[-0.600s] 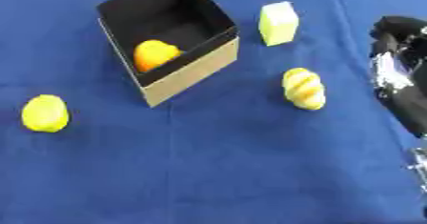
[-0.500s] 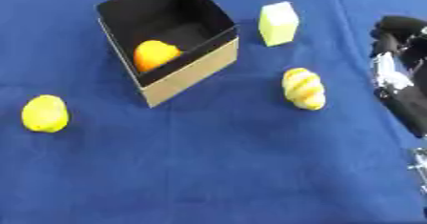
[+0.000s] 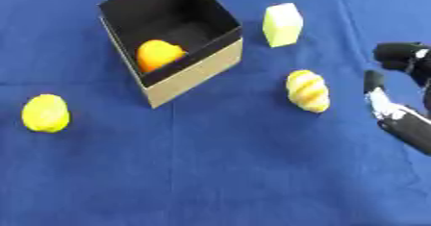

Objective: Pick up objects on the table and place them in the box.

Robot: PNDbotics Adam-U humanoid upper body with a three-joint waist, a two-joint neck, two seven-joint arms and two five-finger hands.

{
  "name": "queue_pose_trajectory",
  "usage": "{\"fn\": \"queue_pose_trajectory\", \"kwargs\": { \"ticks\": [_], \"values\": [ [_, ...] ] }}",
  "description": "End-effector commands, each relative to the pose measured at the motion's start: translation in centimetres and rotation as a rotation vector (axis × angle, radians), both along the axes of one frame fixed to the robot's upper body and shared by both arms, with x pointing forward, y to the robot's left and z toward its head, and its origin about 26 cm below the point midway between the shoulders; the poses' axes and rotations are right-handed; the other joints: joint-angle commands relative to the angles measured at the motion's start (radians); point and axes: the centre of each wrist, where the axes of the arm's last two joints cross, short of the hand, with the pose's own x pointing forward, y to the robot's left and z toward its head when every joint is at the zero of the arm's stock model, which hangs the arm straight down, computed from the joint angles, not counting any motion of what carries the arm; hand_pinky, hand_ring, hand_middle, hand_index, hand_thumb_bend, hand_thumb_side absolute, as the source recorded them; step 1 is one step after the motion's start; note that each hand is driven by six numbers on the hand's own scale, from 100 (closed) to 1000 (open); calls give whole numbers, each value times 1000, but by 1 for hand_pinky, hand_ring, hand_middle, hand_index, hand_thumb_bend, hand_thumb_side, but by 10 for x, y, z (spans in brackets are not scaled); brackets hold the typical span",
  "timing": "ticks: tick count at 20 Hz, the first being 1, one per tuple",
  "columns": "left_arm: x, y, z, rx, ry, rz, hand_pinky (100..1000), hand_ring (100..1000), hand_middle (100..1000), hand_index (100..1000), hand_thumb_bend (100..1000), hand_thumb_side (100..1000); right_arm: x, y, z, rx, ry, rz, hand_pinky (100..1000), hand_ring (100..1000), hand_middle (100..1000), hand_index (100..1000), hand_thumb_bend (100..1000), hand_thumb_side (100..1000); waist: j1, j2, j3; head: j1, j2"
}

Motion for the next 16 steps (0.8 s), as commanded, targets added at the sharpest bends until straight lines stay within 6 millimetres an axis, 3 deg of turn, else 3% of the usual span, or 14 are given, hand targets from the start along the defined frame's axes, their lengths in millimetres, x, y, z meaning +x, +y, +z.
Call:
{"fn": "queue_pose_trajectory", "kwargs": {
  "ticks": [1,7,16],
  "values": [
    [-3,3,8,36,-20,5,742,707,644,839,304,640,-4,-12,16,-182,10,3,802,793,735,793,254,330,-4,-10,-1,3,-8],
    [-3,3,7,48,-15,2,742,707,644,839,301,643,0,-18,43,-454,30,12,822,803,745,803,319,331,-10,1,5,2,-16],
    [-3,2,7,63,-5,-12,742,708,644,838,298,645,11,-6,101,-817,7,-31,843,823,762,815,405,324,-14,1,17,-7,-25]
  ]
}}
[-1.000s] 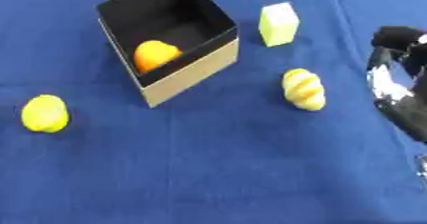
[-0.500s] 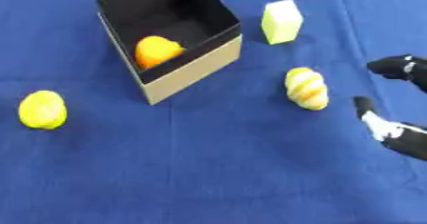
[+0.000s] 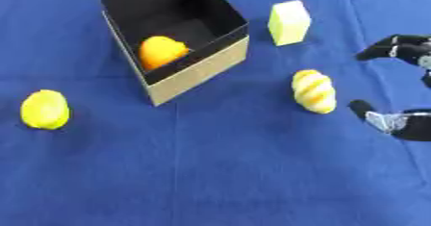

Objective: Pick up objects on the table and place them in the box.

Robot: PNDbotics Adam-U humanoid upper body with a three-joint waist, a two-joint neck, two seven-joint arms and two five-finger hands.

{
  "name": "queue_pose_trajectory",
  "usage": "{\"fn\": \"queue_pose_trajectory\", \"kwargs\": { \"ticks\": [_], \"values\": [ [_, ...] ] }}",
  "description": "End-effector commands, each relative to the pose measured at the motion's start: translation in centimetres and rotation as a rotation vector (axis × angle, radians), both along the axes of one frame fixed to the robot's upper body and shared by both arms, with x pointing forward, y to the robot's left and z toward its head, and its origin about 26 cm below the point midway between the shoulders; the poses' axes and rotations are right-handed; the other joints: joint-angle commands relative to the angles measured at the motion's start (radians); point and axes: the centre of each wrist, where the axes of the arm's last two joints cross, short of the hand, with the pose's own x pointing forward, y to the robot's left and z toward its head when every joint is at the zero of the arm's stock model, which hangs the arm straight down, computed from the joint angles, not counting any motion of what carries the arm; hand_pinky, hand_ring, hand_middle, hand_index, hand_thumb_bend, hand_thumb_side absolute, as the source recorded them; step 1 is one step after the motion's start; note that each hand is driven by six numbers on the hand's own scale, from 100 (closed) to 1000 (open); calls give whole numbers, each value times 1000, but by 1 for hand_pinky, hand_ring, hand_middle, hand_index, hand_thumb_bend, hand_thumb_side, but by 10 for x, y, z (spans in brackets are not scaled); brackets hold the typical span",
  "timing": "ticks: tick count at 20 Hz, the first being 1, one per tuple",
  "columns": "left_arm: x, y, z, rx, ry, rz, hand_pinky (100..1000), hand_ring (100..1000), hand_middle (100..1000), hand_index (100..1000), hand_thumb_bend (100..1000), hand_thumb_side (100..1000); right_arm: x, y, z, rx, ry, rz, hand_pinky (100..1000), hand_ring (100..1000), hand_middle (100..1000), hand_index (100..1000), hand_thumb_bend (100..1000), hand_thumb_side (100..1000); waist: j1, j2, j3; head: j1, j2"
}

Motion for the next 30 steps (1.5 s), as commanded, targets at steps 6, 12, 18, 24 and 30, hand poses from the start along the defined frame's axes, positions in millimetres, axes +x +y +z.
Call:
{"fn": "queue_pose_trajectory", "kwargs": {
  "ticks": [6,12,18,24,30],
  "values": [
    [-1,0,9,43,-16,-29,742,708,643,838,297,645,-3,4,47,-241,67,-46,853,833,762,813,445,312,-2,-19,18,-26,-25],
    [0,-2,10,51,-15,-49,742,709,643,835,295,646,3,12,54,-217,168,-56,862,843,749,803,466,248,-5,-21,35,-42,-26],
    [0,-3,11,53,-14,-60,742,709,642,833,293,647,24,9,59,-191,232,-74,864,853,747,801,484,213,-8,-20,45,-49,-27],
    [0,-3,10,49,-12,-64,742,710,642,832,287,646,50,0,53,-200,299,-106,860,847,739,798,494,185,-5,-14,54,-56,-31],
    [0,-5,10,43,-13,-67,742,711,643,831,285,647,68,-6,44,-217,390,-110,855,841,733,793,490,191,3,-5,61,-60,-34]
  ]
}}
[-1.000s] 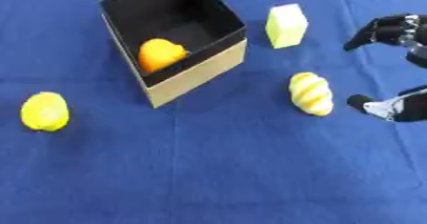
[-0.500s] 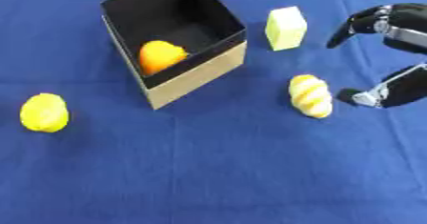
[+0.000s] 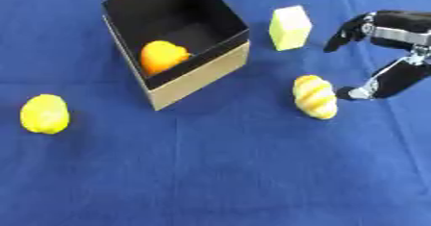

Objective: Pick up objects on the table and place them in the box.

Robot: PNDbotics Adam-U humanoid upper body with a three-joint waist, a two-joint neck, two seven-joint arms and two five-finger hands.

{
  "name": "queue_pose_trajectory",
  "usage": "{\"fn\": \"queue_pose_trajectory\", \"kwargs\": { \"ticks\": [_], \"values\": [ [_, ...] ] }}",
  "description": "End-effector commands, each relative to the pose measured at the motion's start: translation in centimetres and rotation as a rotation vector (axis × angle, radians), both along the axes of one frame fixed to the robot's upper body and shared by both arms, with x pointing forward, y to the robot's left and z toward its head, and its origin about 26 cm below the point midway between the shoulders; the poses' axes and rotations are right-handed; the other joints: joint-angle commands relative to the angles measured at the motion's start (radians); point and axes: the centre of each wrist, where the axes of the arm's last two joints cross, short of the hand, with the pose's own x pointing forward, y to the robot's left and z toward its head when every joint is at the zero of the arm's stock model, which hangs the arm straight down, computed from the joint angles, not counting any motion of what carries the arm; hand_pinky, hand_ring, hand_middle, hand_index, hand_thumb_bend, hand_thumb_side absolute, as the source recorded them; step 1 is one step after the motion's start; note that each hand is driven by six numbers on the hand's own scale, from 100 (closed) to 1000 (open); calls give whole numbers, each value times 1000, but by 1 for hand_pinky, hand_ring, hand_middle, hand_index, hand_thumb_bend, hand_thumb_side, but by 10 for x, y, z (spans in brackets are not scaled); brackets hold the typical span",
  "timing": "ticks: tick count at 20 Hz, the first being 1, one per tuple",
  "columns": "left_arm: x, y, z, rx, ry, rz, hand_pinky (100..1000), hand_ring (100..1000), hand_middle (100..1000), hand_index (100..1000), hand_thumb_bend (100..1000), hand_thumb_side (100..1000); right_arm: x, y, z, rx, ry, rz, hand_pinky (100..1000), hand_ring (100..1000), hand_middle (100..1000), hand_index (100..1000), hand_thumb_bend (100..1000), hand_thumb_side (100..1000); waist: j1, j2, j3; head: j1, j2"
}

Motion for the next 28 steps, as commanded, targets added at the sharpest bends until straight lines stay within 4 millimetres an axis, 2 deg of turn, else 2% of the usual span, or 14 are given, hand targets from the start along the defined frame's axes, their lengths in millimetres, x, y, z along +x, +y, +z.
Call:
{"fn": "queue_pose_trajectory", "kwargs": {
  "ticks": [1,11,17,20,24,28],
  "values": [
    [-1,1,8,18,-26,-7,742,711,643,831,285,647,5,-6,7,-30,21,-11,854,841,733,793,490,191,1,-15,2,-5,-15],
    [-1,-2,8,9,-29,-15,742,712,644,831,280,652,20,-5,0,-39,98,-9,850,839,729,792,503,179,4,1,20,-8,-12],
    [0,-2,8,6,-32,-17,742,712,644,830,279,653,29,-10,-12,-105,103,-52,854,835,728,792,557,137,5,8,32,-12,-10],
    [0,-3,8,6,-31,-19,742,712,644,830,278,654,32,-13,-16,-132,90,-71,846,796,660,748,494,100,6,9,32,-12,-7],
    [0,-3,8,6,-34,-21,743,713,644,829,275,655,33,-12,-19,-122,80,-70,824,745,565,666,393,100,8,7,30,-13,-6],
    [-1,-2,8,5,-32,-18,743,713,644,828,273,654,31,-7,-17,-75,74,-58,813,723,530,635,314,100,11,1,28,-14,-3]
  ]
}}
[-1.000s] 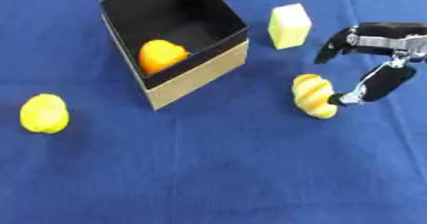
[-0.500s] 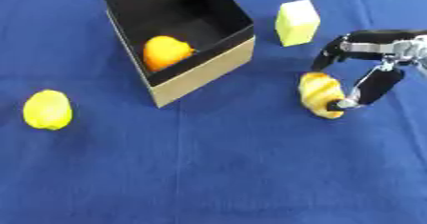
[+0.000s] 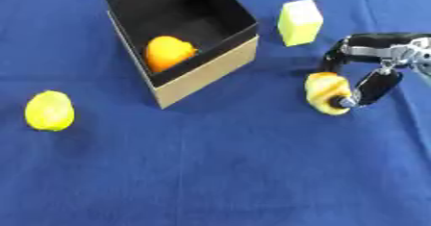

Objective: Pick up objects on the table and place them in the box.

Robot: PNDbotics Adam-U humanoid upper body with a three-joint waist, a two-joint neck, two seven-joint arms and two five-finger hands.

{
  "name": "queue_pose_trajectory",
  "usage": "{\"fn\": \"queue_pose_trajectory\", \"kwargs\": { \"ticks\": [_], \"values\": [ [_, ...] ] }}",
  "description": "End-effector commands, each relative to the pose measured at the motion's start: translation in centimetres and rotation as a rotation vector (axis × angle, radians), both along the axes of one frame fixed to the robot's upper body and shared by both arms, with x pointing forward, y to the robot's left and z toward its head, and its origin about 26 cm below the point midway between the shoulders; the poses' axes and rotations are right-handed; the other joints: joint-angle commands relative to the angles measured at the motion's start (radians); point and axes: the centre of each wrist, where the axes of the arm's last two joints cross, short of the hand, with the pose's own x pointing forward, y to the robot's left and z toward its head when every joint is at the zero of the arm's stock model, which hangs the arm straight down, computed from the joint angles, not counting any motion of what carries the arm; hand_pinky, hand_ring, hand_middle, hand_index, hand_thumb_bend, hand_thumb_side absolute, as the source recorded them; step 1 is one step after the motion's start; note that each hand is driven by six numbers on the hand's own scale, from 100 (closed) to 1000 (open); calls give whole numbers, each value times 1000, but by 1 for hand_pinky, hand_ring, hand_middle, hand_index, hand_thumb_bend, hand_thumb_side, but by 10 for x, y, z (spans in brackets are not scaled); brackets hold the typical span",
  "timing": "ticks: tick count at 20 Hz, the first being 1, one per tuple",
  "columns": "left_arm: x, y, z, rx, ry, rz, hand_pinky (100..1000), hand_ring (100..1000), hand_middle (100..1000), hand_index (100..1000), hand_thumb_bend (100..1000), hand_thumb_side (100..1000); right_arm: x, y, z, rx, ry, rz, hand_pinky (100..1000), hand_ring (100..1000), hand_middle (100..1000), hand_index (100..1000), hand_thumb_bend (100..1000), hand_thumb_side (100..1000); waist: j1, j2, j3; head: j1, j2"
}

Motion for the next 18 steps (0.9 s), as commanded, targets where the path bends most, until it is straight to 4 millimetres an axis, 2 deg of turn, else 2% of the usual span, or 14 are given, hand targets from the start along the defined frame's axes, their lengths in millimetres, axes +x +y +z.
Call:
{"fn": "queue_pose_trajectory", "kwargs": {
  "ticks": [1,6,13,18],
  "values": [
    [-2,1,6,14,-23,-5,743,712,644,828,272,653,-4,0,14,17,-33,-1,811,719,522,627,305,100,1,-26,-4,-2,2],
    [-3,2,6,18,-22,-2,743,713,644,828,273,652,-22,13,42,69,-105,43,810,718,525,633,289,100,1,-35,-12,-1,7],
    [-3,4,6,29,-21,2,744,714,645,828,274,652,-52,38,102,127,-283,110,815,720,532,642,281,100,-12,-45,-15,-2,8],
    [-3,4,8,42,-21,-4,744,715,645,828,273,653,-53,60,131,172,-340,166,812,717,536,647,269,100,-27,-44,1,-17,1]
  ]
}}
